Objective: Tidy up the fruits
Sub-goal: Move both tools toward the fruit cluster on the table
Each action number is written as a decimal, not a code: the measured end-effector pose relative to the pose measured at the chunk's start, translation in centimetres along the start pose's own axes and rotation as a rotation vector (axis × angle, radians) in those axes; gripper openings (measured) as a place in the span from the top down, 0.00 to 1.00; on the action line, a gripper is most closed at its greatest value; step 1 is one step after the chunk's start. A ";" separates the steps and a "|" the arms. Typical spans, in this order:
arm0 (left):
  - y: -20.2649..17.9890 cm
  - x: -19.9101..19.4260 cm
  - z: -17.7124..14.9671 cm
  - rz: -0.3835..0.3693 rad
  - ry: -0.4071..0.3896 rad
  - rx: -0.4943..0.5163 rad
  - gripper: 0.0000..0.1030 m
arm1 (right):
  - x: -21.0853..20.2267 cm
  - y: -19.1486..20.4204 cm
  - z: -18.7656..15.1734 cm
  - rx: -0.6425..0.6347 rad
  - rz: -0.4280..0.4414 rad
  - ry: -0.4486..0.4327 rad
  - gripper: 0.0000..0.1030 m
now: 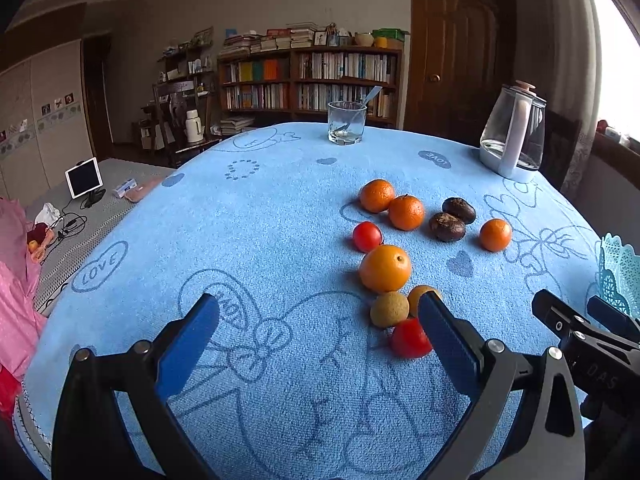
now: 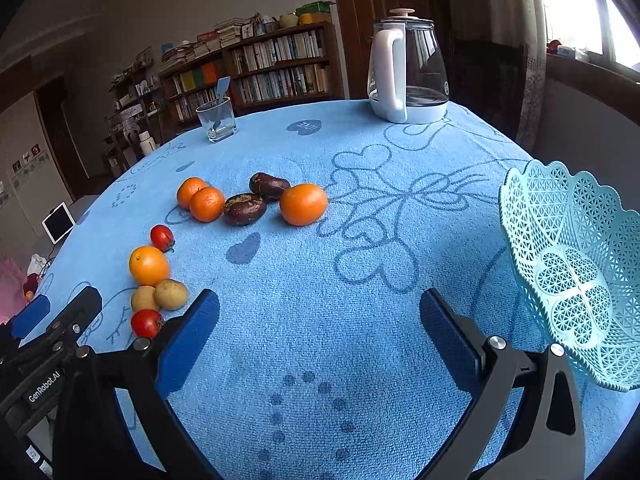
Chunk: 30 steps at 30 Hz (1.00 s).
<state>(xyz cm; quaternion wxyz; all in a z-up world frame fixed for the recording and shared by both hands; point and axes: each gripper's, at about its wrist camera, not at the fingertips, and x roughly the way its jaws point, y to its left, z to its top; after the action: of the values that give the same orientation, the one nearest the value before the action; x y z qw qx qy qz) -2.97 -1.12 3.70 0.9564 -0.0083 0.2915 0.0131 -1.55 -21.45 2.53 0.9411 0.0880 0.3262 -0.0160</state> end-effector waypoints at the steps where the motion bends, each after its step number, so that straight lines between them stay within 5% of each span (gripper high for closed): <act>1: -0.1 -0.1 0.0 0.001 -0.003 0.003 0.05 | 0.0 0.0 0.0 0.002 0.000 -0.001 0.02; 30: 0.1 0.2 -0.1 0.000 0.018 -0.001 0.05 | 0.0 -0.5 0.1 0.024 0.002 0.003 0.02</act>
<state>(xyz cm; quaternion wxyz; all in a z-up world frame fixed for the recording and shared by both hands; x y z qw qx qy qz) -2.81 -1.07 3.51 0.9537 -0.0089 0.3003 0.0134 -1.57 -21.93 2.51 0.9394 0.0995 0.3275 -0.0186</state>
